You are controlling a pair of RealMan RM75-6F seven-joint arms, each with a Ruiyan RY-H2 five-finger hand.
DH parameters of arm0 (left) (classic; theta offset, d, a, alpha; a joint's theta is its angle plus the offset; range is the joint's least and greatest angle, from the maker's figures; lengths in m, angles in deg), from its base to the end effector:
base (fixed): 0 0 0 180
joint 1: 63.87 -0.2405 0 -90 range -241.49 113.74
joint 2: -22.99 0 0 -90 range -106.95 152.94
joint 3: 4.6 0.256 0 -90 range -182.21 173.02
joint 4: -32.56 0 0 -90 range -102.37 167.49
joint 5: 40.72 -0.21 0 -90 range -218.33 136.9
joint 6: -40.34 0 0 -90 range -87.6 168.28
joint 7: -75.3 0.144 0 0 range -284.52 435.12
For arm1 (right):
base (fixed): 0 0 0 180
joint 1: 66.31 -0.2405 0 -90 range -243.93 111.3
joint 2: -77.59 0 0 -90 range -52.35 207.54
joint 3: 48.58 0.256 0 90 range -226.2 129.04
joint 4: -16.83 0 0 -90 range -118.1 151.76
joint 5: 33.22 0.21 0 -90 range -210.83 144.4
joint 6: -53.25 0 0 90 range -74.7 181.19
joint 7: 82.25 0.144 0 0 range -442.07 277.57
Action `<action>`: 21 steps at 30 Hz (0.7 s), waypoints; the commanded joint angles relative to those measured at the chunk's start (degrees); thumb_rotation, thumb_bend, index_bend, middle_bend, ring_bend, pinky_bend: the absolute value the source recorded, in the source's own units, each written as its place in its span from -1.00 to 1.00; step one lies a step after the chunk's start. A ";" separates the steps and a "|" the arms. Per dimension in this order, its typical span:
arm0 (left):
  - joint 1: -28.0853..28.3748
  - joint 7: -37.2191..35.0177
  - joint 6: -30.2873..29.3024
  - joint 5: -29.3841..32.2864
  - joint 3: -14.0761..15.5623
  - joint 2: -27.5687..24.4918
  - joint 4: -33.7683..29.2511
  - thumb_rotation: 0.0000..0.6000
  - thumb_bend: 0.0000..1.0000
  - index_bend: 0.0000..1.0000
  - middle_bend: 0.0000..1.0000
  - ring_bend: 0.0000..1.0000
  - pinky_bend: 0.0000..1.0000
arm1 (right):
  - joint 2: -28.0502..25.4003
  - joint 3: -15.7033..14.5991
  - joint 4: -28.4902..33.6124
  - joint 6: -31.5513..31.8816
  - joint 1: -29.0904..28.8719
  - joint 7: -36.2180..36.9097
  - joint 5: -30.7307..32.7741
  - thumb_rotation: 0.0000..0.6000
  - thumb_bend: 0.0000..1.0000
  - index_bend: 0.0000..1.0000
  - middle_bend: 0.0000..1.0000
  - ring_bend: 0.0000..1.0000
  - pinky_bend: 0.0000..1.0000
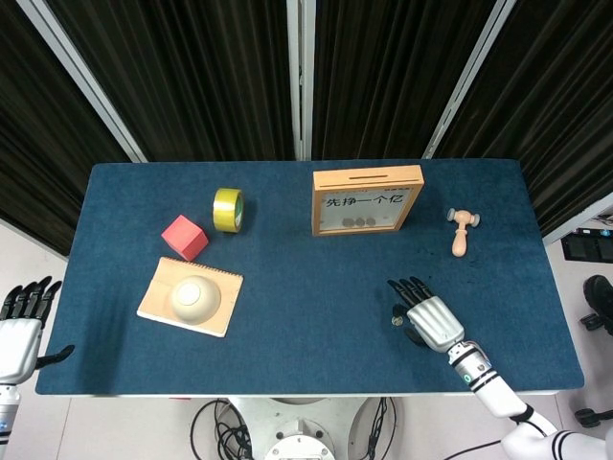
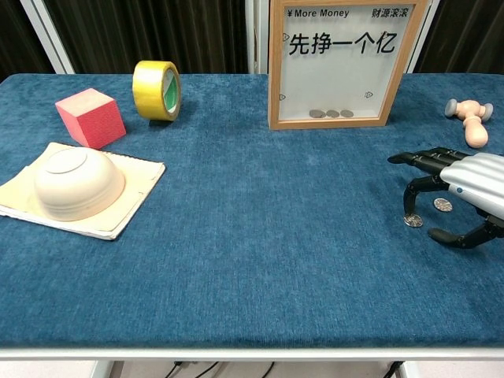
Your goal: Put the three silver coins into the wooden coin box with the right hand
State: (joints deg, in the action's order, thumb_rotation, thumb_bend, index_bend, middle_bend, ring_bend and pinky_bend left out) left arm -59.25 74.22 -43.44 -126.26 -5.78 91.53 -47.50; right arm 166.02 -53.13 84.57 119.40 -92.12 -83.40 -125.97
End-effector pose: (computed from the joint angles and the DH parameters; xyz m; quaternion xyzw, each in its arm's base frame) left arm -0.3512 0.1761 0.1502 -0.6166 -0.3694 -0.3365 0.6084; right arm -0.2745 -0.2564 -0.0100 0.7905 -0.3233 0.3341 0.3987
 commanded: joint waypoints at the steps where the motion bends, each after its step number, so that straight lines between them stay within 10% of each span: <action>1: 0.03 -0.01 0.06 0.06 -0.04 0.02 0.04 1.00 -1.00 -0.96 -1.00 -1.00 -1.00 | 0.14 0.11 -0.22 -0.17 -0.03 -0.01 0.06 1.00 -0.65 -0.16 -1.00 -1.00 -1.00; 21: 0.53 -0.49 1.07 0.01 0.11 0.26 0.88 1.00 -1.00 -0.96 -1.00 -1.00 -1.00 | 1.46 1.09 -1.78 -0.47 -0.32 -0.03 0.09 1.00 -0.65 -0.05 -1.00 -1.00 -1.00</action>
State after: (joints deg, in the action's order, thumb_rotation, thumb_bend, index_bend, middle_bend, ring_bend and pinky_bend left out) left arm -58.73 73.75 -42.39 -126.26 -5.68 91.78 -46.63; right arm 167.45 -52.06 82.81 118.94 -92.42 -83.41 -125.90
